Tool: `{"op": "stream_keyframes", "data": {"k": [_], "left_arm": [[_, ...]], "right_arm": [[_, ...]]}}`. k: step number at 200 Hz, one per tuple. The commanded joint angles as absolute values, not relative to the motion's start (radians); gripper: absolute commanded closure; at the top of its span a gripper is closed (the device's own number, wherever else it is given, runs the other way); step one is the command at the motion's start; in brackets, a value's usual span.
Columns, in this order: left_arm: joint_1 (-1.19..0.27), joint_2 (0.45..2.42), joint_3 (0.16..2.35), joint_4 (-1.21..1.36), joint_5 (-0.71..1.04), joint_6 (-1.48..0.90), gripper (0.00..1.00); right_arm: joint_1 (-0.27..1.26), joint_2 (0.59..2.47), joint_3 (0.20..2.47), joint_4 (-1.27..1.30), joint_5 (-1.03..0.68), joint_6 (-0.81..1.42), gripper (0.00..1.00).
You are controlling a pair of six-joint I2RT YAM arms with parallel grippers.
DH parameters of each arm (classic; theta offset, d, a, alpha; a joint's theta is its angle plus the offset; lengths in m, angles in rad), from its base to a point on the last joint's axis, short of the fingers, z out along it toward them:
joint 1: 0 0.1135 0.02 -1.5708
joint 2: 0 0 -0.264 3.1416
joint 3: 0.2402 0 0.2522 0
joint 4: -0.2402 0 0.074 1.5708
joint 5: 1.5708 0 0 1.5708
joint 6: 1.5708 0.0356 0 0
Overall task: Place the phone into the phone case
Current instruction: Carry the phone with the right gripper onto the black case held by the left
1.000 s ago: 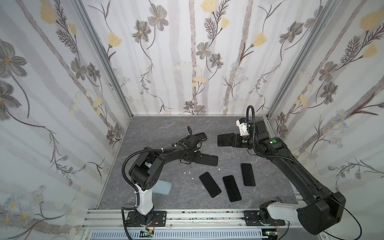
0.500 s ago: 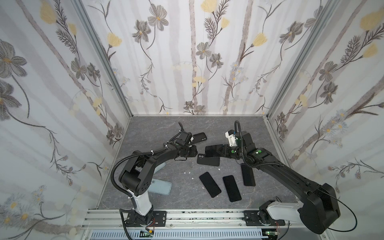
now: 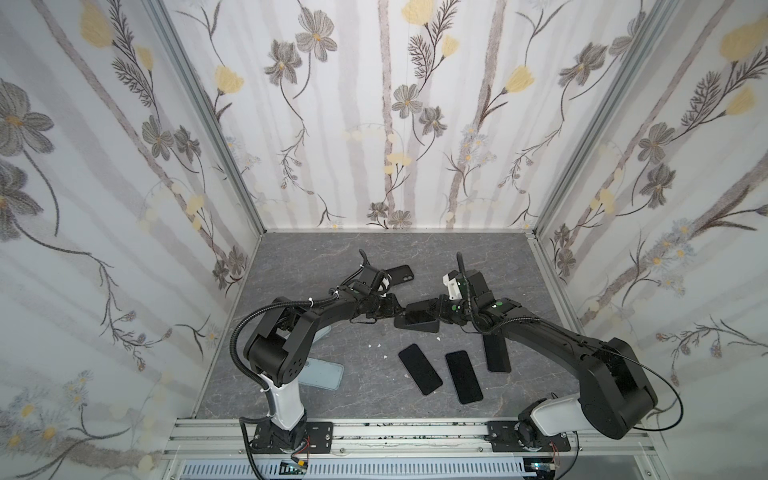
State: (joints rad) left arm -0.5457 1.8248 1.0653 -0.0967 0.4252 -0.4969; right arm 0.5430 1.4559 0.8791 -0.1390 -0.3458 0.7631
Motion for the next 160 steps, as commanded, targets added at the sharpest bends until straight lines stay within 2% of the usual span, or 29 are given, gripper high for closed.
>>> {"op": "stream_keyframes", "data": {"k": [1, 160], "left_arm": [[-0.543, 1.842, 1.065, -0.064, 0.451, -0.516, 0.63], [-0.542, 1.892, 1.06, -0.031, 0.506, -0.562, 0.64]], "right_arm": [[0.544, 1.492, 0.9, -0.065, -0.389, 0.78, 1.0], [0.473, 1.503, 0.805, -0.026, -0.473, 0.804, 1.0]]}}
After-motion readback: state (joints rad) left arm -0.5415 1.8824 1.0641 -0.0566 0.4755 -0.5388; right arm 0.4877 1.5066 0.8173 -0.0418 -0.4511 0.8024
